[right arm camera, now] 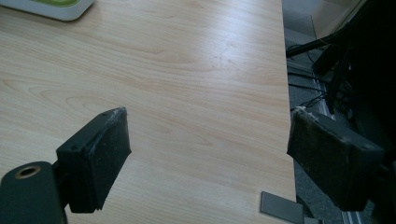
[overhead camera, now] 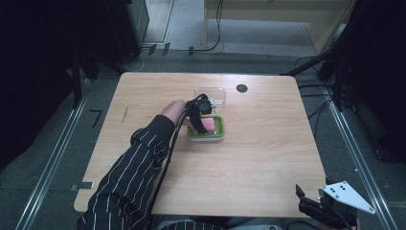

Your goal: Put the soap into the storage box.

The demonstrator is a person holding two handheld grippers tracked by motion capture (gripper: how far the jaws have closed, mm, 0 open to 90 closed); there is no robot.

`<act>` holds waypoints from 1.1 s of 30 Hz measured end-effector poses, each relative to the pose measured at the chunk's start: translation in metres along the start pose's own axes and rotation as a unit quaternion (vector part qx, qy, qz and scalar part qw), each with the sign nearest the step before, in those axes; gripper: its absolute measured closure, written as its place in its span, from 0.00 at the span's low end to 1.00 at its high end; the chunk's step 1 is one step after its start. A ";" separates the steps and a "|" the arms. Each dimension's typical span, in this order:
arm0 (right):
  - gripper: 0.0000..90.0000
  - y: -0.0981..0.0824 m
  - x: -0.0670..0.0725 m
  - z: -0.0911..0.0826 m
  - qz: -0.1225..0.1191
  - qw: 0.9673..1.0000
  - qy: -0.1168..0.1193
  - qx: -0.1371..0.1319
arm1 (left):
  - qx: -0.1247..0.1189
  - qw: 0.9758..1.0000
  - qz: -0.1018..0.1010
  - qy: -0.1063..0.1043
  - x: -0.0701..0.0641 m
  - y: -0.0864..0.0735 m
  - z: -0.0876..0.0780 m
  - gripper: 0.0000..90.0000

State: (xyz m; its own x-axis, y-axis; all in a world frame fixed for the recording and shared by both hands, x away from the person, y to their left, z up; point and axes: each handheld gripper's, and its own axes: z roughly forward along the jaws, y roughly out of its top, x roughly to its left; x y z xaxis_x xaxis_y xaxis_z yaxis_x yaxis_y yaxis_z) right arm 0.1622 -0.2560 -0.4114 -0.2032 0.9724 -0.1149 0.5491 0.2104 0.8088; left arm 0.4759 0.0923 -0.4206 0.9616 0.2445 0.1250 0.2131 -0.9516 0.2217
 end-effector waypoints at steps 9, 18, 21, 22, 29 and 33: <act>0.15 0.004 0.003 0.004 -0.004 1.000 0.009 -0.003 | 0.012 0.999 -0.039 -0.005 -0.002 -0.010 -0.011 0.14; 0.15 0.008 0.005 0.009 -0.008 1.000 0.018 -0.006 | 0.039 0.995 -0.091 0.005 -0.013 -0.021 -0.023 0.06; 0.15 0.010 0.006 0.011 -0.010 1.000 0.022 -0.009 | 0.050 0.993 -0.108 0.006 -0.017 -0.027 -0.027 0.05; 0.15 0.011 0.007 0.011 -0.012 1.000 0.023 -0.008 | 0.046 0.992 -0.114 0.007 -0.018 -0.029 -0.028 0.05; 0.15 0.015 0.010 0.016 -0.019 0.999 0.035 -0.011 | 0.058 0.987 -0.151 0.008 -0.032 -0.047 -0.034 0.05; 0.15 0.017 0.012 0.019 -0.022 0.999 0.040 -0.014 | 0.058 0.985 -0.162 0.011 -0.040 -0.057 -0.037 0.05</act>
State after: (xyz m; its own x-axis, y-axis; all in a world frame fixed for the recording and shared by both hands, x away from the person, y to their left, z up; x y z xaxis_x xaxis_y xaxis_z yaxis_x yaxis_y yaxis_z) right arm 0.1844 -0.2387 -0.4094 -0.2910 0.9509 -0.1056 0.5160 0.2489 0.8196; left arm 0.4190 0.1432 -0.4025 0.8361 0.5416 0.0870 0.5279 -0.8376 0.1407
